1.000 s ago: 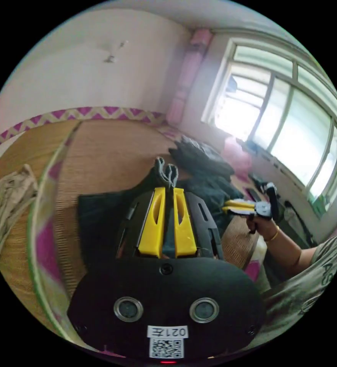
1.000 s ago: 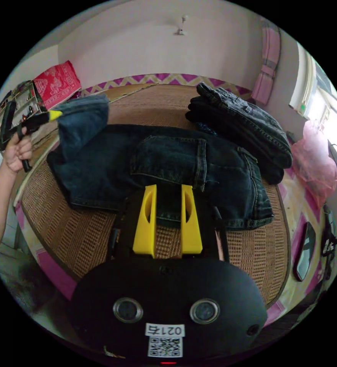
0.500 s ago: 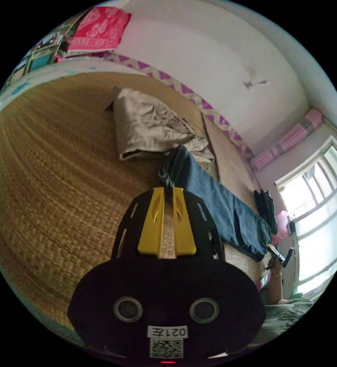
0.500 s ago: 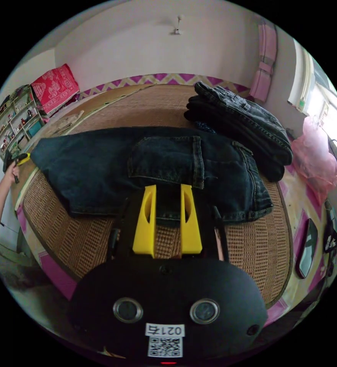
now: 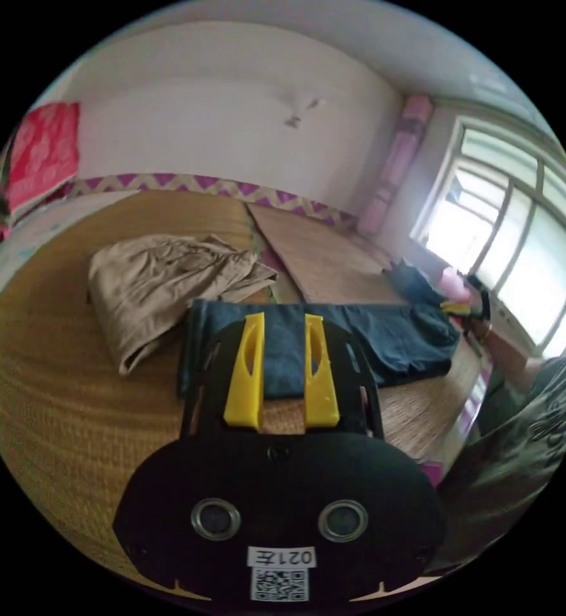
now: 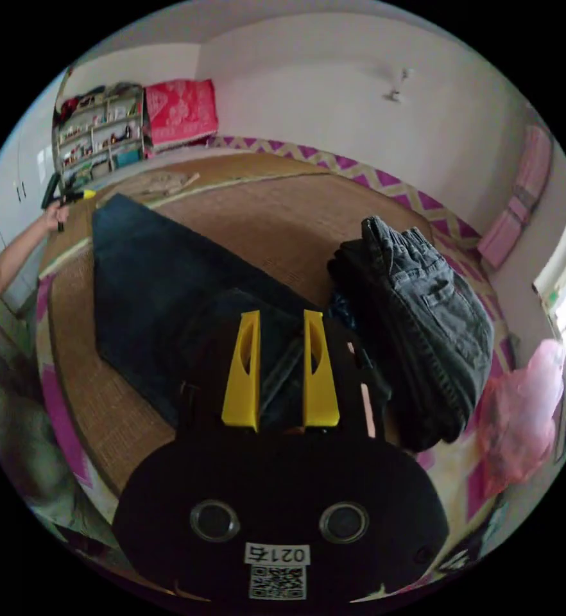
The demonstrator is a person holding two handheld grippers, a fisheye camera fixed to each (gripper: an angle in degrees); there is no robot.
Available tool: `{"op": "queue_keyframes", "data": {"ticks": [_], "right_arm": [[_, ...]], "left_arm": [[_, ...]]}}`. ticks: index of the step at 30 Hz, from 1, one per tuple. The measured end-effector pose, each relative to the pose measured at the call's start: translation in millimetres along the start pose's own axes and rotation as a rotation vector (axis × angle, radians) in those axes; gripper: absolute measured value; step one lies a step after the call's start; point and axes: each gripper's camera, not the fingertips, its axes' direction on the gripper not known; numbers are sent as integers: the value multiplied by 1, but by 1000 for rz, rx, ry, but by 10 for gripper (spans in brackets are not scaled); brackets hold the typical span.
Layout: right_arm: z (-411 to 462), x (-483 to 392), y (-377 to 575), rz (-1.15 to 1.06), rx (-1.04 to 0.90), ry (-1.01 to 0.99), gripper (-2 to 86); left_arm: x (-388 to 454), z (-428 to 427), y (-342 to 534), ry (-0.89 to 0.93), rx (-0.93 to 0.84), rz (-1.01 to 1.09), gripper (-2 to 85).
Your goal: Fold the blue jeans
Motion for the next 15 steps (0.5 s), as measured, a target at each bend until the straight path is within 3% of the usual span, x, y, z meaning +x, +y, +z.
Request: {"op": "queue_keyframes", "data": {"ticks": [6, 11, 15], "right_arm": [[52, 65, -36, -102, -242, -118, 117], [62, 97, -43, -103, -289, -312, 65], [29, 110, -34, -138, -148, -393, 12]], "left_arm": [[28, 72, -47, 92, -180, 215, 136], [41, 107, -60, 123, -358, 352, 145], [48, 116, -54, 84, -468, 413, 102]]}}
